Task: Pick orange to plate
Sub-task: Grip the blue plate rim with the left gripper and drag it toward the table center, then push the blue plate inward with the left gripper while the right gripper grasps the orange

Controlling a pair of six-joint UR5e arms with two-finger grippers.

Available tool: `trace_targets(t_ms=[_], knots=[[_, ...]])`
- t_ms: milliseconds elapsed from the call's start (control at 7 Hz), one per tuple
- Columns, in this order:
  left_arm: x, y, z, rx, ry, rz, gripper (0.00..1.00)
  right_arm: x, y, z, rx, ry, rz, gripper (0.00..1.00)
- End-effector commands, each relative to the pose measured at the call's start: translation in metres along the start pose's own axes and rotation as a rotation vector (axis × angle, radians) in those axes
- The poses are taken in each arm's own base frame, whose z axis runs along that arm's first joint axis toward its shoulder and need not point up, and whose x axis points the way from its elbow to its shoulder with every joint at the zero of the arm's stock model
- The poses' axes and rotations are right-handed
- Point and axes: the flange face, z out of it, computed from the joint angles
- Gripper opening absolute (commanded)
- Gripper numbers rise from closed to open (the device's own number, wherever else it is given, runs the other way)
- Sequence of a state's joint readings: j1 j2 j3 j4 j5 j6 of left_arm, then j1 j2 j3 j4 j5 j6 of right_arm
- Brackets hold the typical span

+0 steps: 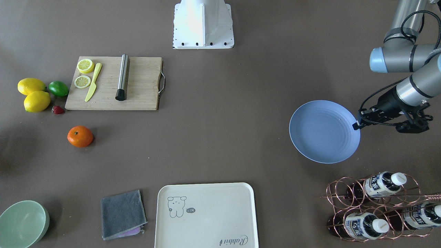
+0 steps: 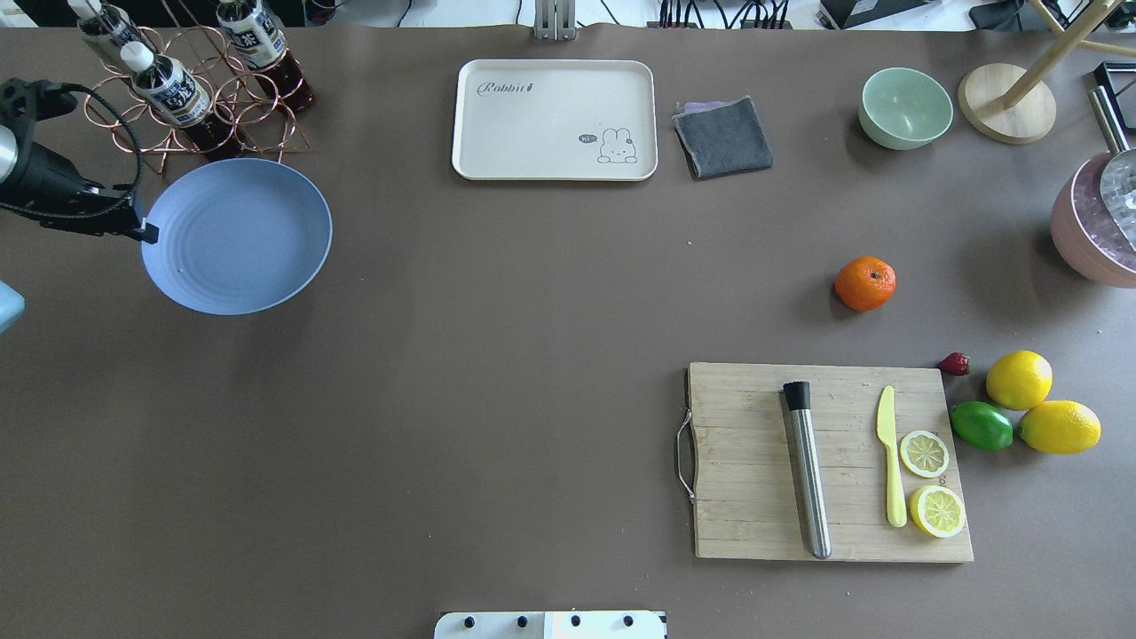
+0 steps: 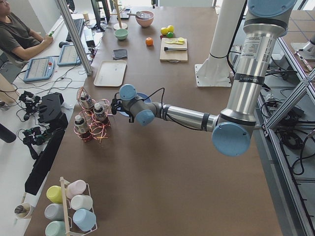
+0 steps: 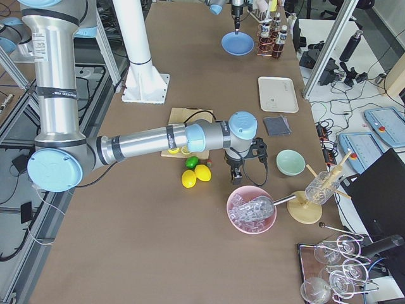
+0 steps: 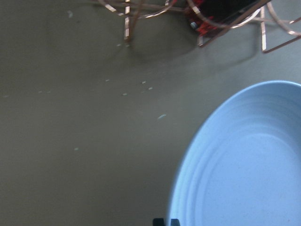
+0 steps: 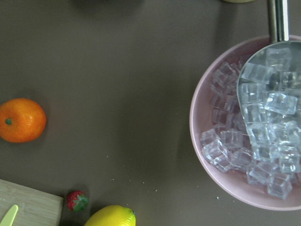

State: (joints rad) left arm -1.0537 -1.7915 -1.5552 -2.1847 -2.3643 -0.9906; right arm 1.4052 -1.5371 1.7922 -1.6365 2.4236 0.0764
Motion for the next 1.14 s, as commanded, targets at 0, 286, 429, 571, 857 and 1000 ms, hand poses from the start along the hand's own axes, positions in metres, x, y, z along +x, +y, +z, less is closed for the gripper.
trace_targets(t_ms=[0, 286, 429, 571, 857, 1000], knots=[[0.125, 0.035, 0.046, -0.005, 0.047, -0.048, 0.00, -0.076, -0.028, 0.021, -0.030, -0.022, 0.016, 1.00], [0.176, 0.055, 0.070, -0.013, 0.068, -0.065, 0.00, -0.118, -0.041, 0.040, -0.060, -0.027, 0.002, 1.00], [0.213, 0.062, 0.081, -0.010, 0.050, -0.081, 0.00, -0.138, -0.048, 0.049, -0.066, -0.012, 0.014, 1.00], [0.236, 0.065, 0.088, 0.013, 0.022, -0.078, 0.00, -0.163, -0.053, 0.062, -0.073, 0.011, 0.043, 1.00], [0.261, 0.087, 0.103, 0.013, 0.030, -0.093, 0.00, -0.208, -0.058, 0.091, -0.083, 0.063, 0.036, 1.00], [0.268, 0.096, 0.106, 0.006, 0.036, -0.092, 0.00, -0.224, -0.061, 0.103, -0.093, 0.073, 0.023, 1.00]])
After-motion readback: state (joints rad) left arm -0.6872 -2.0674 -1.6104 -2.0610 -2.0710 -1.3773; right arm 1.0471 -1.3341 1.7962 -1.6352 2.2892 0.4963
